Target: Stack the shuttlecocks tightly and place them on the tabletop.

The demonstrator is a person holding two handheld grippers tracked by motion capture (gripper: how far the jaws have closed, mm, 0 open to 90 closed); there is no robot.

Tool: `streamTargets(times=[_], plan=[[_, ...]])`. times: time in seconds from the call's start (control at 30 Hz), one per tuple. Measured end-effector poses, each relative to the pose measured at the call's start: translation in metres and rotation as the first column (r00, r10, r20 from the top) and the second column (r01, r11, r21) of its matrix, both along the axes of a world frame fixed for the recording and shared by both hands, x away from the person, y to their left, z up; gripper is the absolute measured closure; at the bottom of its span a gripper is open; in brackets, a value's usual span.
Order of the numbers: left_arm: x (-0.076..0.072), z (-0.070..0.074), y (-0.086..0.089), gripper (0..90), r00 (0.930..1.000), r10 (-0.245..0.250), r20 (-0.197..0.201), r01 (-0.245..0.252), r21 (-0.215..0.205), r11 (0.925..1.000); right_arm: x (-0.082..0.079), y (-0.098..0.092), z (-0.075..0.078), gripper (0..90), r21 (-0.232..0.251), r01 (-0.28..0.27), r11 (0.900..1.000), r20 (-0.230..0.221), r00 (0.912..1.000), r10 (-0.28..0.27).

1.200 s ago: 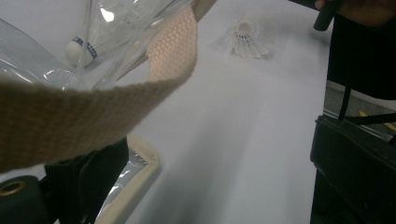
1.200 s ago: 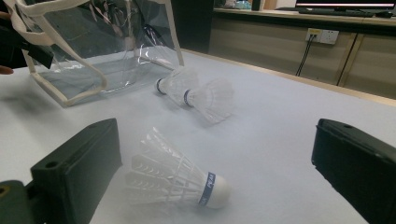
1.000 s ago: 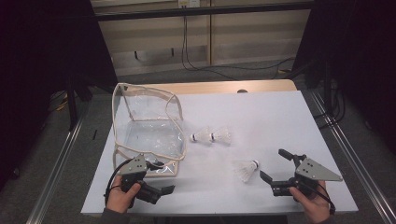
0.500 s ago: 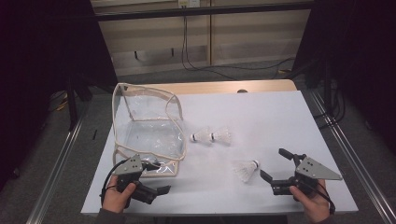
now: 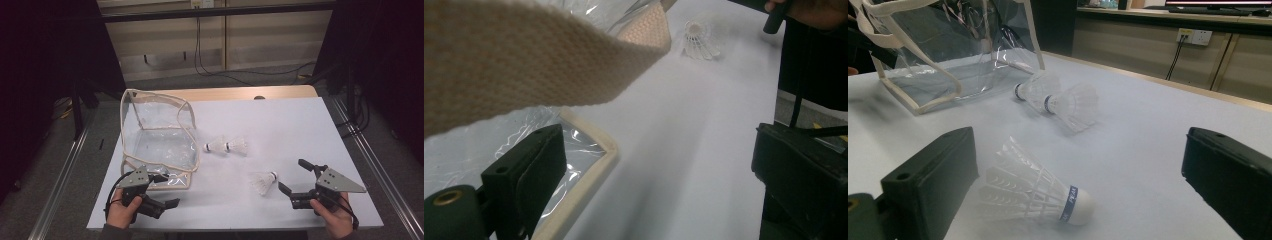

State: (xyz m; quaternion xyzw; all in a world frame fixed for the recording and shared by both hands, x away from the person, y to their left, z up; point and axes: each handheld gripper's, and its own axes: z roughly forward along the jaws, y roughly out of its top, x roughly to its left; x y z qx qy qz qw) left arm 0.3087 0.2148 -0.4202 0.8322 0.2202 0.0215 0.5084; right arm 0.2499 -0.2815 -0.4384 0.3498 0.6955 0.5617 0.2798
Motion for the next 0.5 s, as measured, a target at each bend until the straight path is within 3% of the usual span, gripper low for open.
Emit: streamTargets(times=[0.5], plan=[[0.0011,0.0012,0.0072,7.0,0.9996,0.025,0.017,-0.025,-0.002,0.9997,0.0037,-0.0016,0.0004,0.8,-0.007,0.012,1.0,-0.017,0.9998,-0.012]])
